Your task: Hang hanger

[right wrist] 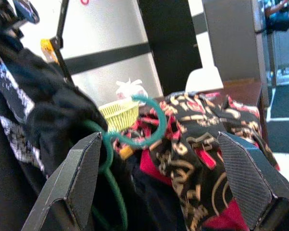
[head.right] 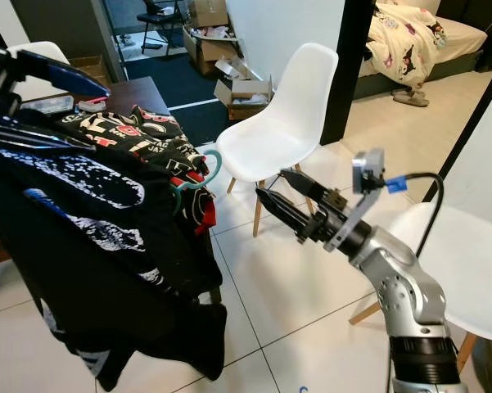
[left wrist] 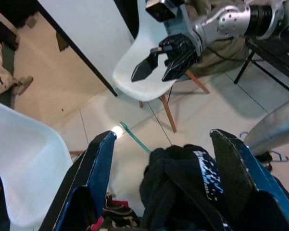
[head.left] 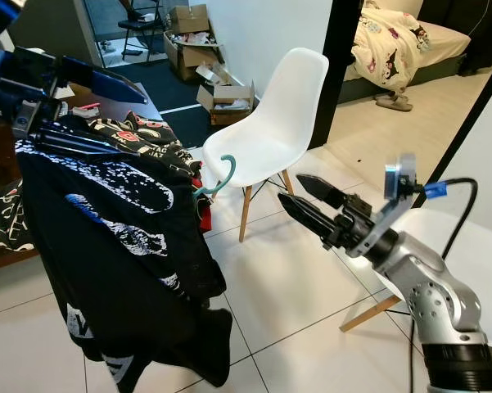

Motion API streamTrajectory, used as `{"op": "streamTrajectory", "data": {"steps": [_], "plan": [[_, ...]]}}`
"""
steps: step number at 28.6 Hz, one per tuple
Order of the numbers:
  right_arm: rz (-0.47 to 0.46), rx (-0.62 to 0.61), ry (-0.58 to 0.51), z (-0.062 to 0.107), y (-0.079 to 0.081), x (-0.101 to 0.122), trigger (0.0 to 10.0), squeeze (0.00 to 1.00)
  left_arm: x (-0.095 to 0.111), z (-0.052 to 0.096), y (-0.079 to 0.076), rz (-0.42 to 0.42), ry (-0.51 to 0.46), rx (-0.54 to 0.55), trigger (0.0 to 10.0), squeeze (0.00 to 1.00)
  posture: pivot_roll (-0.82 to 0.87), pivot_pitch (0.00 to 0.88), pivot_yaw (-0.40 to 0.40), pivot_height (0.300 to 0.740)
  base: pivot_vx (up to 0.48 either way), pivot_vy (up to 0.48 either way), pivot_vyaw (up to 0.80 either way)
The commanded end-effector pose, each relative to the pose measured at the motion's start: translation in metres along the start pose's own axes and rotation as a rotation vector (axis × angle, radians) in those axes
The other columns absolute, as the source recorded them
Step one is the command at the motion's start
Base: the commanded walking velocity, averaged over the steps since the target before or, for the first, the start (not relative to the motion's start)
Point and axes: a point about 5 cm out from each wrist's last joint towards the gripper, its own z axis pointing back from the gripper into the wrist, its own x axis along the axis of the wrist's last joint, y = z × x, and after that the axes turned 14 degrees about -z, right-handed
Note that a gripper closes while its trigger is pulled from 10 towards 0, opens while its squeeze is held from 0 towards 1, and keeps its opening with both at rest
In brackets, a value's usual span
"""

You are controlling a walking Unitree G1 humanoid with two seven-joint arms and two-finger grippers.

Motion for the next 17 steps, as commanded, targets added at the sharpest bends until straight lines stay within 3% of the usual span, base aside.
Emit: {"op": "streamTrajectory", "data": {"steps": [1, 2, 4, 5, 6, 7, 9, 10, 17], "plan": [[-0.022, 0.046, 0.008, -0.006, 0.008, -0.004, 10.0, 0.62, 0.012, 0.003, 0.004, -0.052, -0.049, 0.005, 0.0, 0.00, 0.09, 0.065, 0.017, 0.740, 0.000, 0.000, 0.00], [-0.035, 0.072, 0.002, -0.009, 0.012, -0.006, 10.0, 0.42, 0.014, 0.002, 0.004, -0.061, -0.065, 0.003, 0.0, 0.00, 0.09, 0.065, 0.017, 0.740, 0.000, 0.000, 0.00], [-0.056, 0.106, -0.021, -0.010, 0.017, -0.006, 10.0, 0.42, 0.016, 0.002, 0.004, -0.070, -0.080, 0.000, 0.0, 0.00, 0.09, 0.065, 0.017, 0.740, 0.000, 0.000, 0.00], [-0.089, 0.157, -0.062, -0.012, 0.023, -0.003, 10.0, 0.15, 0.018, 0.001, 0.004, -0.077, -0.097, -0.007, 2.6, 0.00, 0.09, 0.064, 0.020, 0.740, 0.000, 0.000, 0.00], [-0.089, 0.157, -0.062, -0.012, 0.023, -0.003, 10.0, 0.15, 0.018, 0.001, 0.004, -0.077, -0.097, -0.007, 2.6, 0.00, 0.09, 0.064, 0.020, 0.740, 0.000, 0.000, 0.00], [-0.114, 0.200, -0.100, -0.012, 0.029, 0.000, 10.0, 0.00, 0.020, 0.001, 0.003, -0.084, -0.111, -0.012, 6.9, 0.00, 0.09, 0.065, 0.020, 0.740, 0.000, 0.000, 0.00], [-0.114, 0.200, -0.100, -0.012, 0.029, 0.000, 10.0, 0.00, 0.020, 0.001, 0.003, -0.084, -0.111, -0.012, 6.9, 0.00, 0.09, 0.065, 0.020, 0.740, 0.000, 0.000, 0.00], [-0.133, 0.240, -0.133, -0.012, 0.034, 0.003, 10.0, 0.00, 0.022, 0.000, 0.003, -0.088, -0.132, -0.019, 10.0, 0.00, 0.09, 0.065, 0.020, 0.740, 0.000, 0.000, 0.00], [-0.149, 0.285, -0.148, -0.008, 0.039, 0.003, 10.0, 0.00, 0.031, -0.004, 0.000, -0.084, -0.230, -0.048, 10.0, 0.00, 0.09, 0.064, 0.023, 0.740, 0.000, 0.000, 0.00]]}}
